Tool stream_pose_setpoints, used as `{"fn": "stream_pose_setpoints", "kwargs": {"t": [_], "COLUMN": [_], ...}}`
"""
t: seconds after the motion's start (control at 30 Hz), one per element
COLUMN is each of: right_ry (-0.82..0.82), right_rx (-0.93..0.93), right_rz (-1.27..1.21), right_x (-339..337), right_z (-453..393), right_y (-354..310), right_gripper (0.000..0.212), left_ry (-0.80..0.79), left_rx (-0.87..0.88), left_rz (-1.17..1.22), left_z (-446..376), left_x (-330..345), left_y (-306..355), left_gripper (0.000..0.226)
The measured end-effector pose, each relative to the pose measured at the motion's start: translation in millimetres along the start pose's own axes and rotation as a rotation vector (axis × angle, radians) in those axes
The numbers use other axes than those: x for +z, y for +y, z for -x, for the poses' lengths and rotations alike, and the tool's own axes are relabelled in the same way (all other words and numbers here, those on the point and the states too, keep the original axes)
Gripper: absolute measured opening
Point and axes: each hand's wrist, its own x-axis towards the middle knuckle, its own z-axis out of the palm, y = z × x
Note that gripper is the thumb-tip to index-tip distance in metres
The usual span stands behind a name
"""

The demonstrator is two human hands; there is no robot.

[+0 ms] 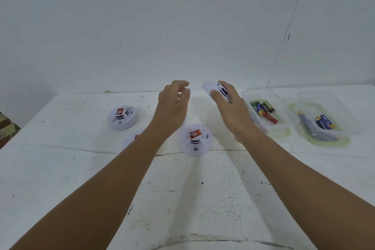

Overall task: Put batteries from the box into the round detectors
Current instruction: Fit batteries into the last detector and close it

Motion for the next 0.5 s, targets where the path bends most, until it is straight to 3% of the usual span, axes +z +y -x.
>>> {"fn": "stream_pose_setpoints", "kwargs": {"t": [0.17,0.3,0.5], "right_ry": [-0.188,-0.307,-0.102], "right_rx": [0.087,0.171,0.051], "right_rz": [-0.219,-0.348,-0.242], "right_x": [-3,-7,-1], "right_z": [21,45,83], "right_y": [-18,-23,5], "right_gripper": [0.036,0.054,0.051], "left_ry": [-0.146,-0.254,-0.146], "left_rx": [-0.098,-0.131,-0.210], "left_rz": [0.221,0.296,0.460], "left_z": [19,36,82], "left_x": [-10,-13,3], "left_y": [17,15,5], "left_gripper": [0.040,0.037,0.041]}}
